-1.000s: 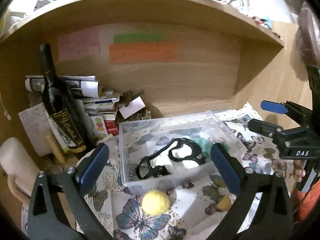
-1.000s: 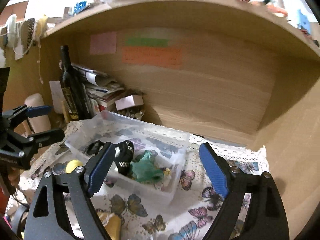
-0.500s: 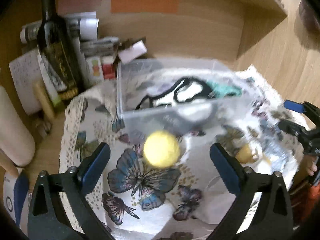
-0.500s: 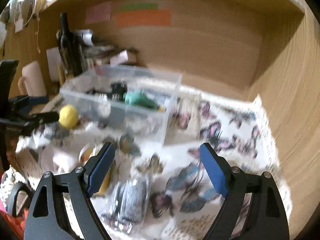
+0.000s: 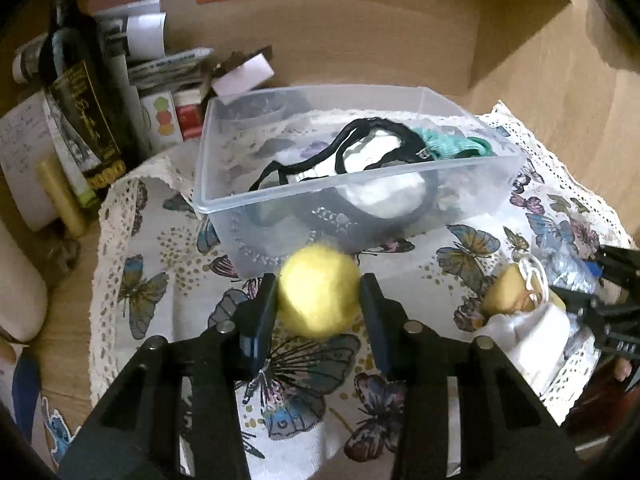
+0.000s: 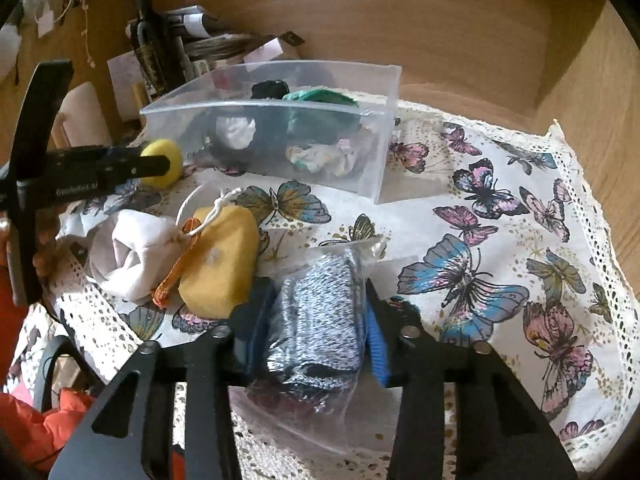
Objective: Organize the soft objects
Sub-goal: 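Drop the yellow ball into the box with the left tool while the right tool places the grey pouch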
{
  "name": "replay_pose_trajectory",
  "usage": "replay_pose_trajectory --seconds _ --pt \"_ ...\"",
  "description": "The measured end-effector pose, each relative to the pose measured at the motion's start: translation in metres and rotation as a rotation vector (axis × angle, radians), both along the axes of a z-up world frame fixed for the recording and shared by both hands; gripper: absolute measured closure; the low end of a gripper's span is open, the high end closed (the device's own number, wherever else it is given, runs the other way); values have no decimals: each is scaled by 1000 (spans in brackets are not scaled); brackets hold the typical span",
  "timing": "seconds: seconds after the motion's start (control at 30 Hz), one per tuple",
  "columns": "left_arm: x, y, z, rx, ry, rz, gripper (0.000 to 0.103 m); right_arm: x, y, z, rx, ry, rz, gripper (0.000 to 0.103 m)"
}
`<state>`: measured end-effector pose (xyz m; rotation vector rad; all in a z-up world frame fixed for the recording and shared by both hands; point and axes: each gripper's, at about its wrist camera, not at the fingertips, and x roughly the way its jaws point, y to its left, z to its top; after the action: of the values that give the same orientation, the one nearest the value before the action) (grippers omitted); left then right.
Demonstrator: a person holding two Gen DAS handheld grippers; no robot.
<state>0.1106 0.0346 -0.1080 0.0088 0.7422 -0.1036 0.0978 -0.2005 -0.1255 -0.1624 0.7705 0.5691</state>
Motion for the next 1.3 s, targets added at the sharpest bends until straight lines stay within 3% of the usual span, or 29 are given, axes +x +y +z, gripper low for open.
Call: replay_pose_trajectory --seconds 0.17,0.53,0.73,1.03,1.3 --pt "-13 -2 11 9 -49 -8 63 0 -10 15 26 -38 -29 75" --pt "-23 7 69 -16 -211 21 63 18 -3 85 145 -227 -37 75" --pt "-14 21 96 -44 -274 54 63 41 10 114 185 -287 -24 75" --pt "24 30 100 -63 -258 99 63 82 43 125 156 -292 -7 75" --pt "58 30 79 -87 -174 87 63 123 72 98 64 -223 -9 75"
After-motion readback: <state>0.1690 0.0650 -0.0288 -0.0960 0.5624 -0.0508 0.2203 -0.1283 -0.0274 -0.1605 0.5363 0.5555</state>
